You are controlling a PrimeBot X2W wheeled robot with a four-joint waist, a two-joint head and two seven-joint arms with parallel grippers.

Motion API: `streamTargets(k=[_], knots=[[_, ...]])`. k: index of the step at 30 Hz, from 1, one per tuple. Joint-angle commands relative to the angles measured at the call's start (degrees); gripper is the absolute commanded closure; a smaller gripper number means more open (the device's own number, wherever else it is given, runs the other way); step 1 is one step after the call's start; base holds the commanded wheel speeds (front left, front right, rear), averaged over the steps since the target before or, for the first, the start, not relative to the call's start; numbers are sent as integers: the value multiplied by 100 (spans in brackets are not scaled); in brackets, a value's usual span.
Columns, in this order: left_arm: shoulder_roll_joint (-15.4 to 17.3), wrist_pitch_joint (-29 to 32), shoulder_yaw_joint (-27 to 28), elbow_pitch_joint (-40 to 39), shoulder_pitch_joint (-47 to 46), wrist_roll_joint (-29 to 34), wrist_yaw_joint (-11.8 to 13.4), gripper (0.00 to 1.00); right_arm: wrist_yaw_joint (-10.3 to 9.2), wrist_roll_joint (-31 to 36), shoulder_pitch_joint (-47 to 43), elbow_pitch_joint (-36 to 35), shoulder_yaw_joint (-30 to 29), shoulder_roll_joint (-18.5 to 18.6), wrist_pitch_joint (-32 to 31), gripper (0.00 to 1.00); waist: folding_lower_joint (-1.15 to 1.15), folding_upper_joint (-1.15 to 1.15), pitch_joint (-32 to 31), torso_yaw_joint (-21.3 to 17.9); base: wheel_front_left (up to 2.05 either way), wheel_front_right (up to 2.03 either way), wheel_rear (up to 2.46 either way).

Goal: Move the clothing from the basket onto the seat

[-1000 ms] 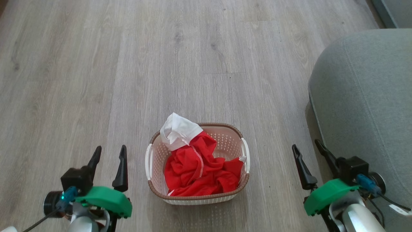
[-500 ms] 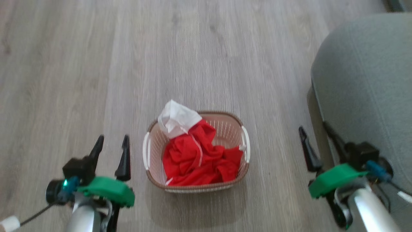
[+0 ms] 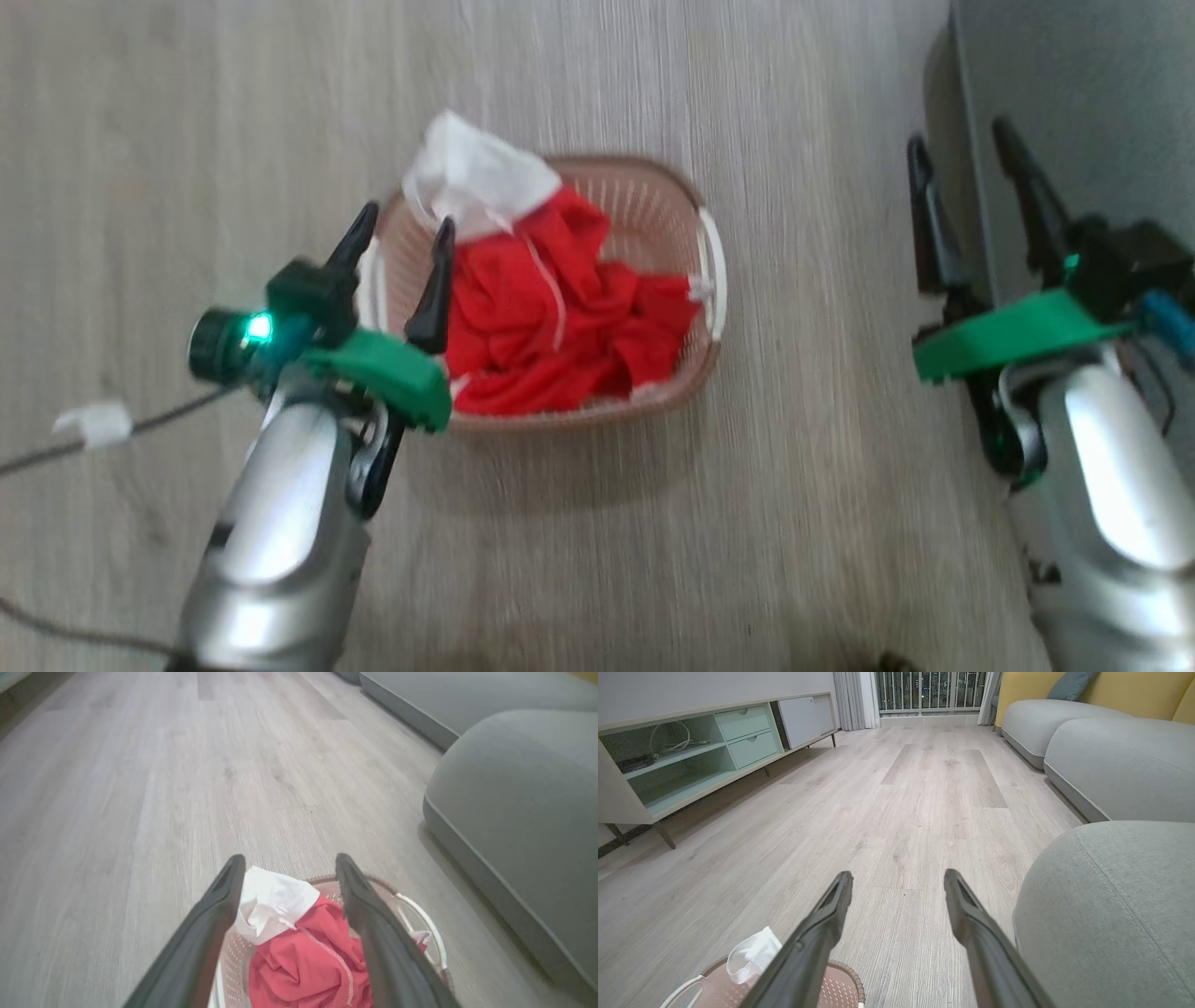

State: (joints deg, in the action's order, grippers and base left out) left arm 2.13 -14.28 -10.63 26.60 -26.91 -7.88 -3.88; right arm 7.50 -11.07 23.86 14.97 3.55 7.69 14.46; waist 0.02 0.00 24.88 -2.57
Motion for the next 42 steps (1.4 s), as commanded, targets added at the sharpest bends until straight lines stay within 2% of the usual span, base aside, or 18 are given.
streamTargets(k=[1, 3, 7, 15, 21, 30, 42], knots=[[75, -72, 49, 91, -276, 58, 68, 0, -1, 40, 153, -225, 85, -35, 54, 0, -2, 0, 758, -226, 0, 0, 0], [75, -72, -193, 672, -755, 120, 182, 0, -1, 44, 381, -275, 69, -60, 54, 0, -2, 0, 1106, -311, 0, 0, 0], [75, -72, -457, 1239, -1224, 83, 314, 0, -1, 51, 541, -311, 63, -86, 54, 0, -2, 0, 1356, -401, 0, 0, 0], [75, 114, -1259, 2532, -2205, -451, 635, 0, -1, 40, 744, -389, 188, -172, 54, 0, -2, 0, 1763, -698, 0, 0, 0], [75, 278, -1644, 3241, -2761, -694, 885, 0, -1, -4, 837, -501, 278, -245, 54, 0, -2, 0, 2102, -888, 0, 0, 0], [123, 424, -1749, 4283, -3456, -709, 1096, 0, -1, -58, 891, -740, 479, -326, 54, 0, -2, 0, 2647, -1145, 0, 0, 0], [401, 663, -1955, 4666, -3629, -606, 1164, 0, -1, -190, 686, -909, 408, -416, 54, 0, -2, 0, 2912, -1342, 0, 0, 0]])
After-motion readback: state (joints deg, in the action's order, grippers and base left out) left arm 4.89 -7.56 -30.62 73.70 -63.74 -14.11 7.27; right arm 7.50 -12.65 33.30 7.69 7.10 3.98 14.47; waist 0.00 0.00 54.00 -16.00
